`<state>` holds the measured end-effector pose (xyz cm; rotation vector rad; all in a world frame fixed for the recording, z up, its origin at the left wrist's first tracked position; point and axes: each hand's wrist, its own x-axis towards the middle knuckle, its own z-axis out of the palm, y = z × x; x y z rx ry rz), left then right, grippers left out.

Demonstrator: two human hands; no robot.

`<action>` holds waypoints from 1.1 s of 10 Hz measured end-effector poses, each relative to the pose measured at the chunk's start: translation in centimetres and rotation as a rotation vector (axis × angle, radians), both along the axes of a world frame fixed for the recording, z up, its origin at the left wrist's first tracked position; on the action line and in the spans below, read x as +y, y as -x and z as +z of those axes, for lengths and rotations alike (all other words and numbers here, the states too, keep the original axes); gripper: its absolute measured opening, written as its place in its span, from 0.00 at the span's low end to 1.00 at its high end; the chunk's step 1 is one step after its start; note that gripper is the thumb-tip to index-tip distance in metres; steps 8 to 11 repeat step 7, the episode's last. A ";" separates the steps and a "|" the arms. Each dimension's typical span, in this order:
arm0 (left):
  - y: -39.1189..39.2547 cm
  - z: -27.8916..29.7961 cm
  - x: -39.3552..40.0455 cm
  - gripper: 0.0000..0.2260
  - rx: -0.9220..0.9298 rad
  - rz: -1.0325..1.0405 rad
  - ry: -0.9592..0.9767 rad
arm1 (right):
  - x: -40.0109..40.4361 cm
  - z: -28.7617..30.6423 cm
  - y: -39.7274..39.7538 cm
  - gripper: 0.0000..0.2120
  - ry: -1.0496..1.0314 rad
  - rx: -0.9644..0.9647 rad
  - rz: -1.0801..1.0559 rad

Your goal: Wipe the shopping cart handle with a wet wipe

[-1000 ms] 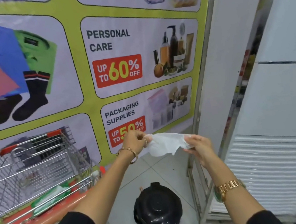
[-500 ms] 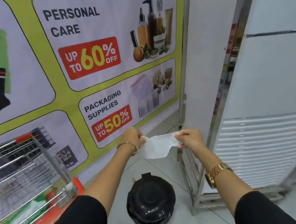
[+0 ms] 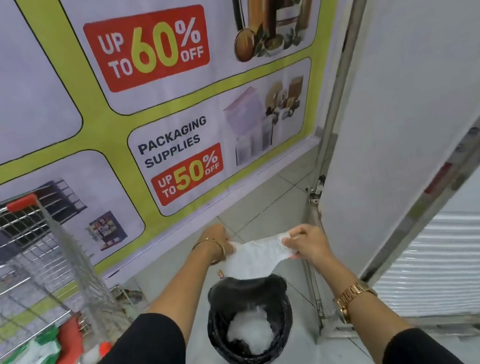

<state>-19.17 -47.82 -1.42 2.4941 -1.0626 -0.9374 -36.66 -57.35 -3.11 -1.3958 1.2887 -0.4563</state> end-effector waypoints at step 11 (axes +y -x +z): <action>-1.7 -27.8 -1.6 0.16 0.379 0.127 -0.386 | 0.2 -25.1 -6.8 0.26 -0.236 0.481 0.593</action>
